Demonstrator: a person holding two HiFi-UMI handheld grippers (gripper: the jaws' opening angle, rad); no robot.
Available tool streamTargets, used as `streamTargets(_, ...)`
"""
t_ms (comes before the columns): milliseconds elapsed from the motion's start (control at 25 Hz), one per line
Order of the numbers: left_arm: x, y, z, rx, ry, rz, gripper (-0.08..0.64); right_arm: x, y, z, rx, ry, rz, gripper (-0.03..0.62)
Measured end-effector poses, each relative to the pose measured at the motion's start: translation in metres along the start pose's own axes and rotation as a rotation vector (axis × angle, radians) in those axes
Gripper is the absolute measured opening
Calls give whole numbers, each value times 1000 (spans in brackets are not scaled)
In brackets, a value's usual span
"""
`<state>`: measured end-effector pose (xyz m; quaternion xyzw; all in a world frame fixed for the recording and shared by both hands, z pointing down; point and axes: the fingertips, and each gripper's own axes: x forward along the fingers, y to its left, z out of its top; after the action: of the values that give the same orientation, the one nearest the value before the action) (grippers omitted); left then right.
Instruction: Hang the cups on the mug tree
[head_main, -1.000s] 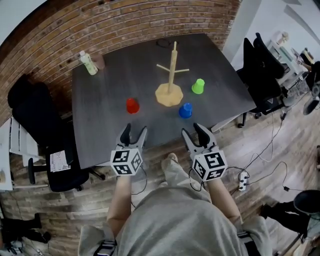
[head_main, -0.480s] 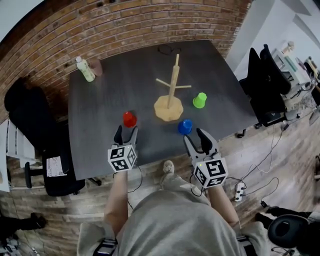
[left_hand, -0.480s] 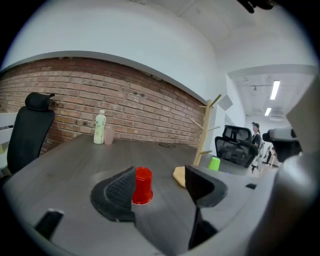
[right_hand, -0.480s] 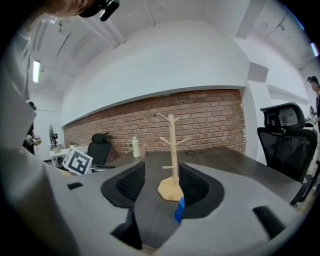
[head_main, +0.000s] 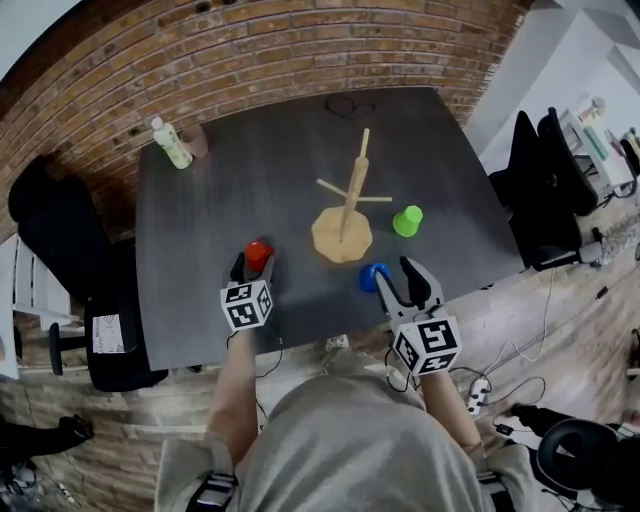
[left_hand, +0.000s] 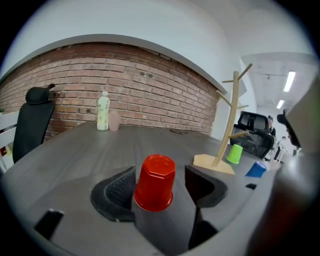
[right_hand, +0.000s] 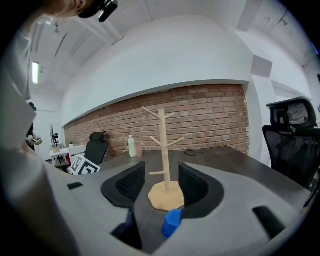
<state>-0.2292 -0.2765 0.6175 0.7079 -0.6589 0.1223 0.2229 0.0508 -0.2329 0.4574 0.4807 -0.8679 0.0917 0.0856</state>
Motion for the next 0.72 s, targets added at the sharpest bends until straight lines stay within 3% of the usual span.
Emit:
streamTargets(280,24,7,-11,10,63,25,282,18,-15,-5,2,31,7,207)
streamTargets(720,26,-1,2,44,36,18,252,25,-19,-7,7,35,35,206)
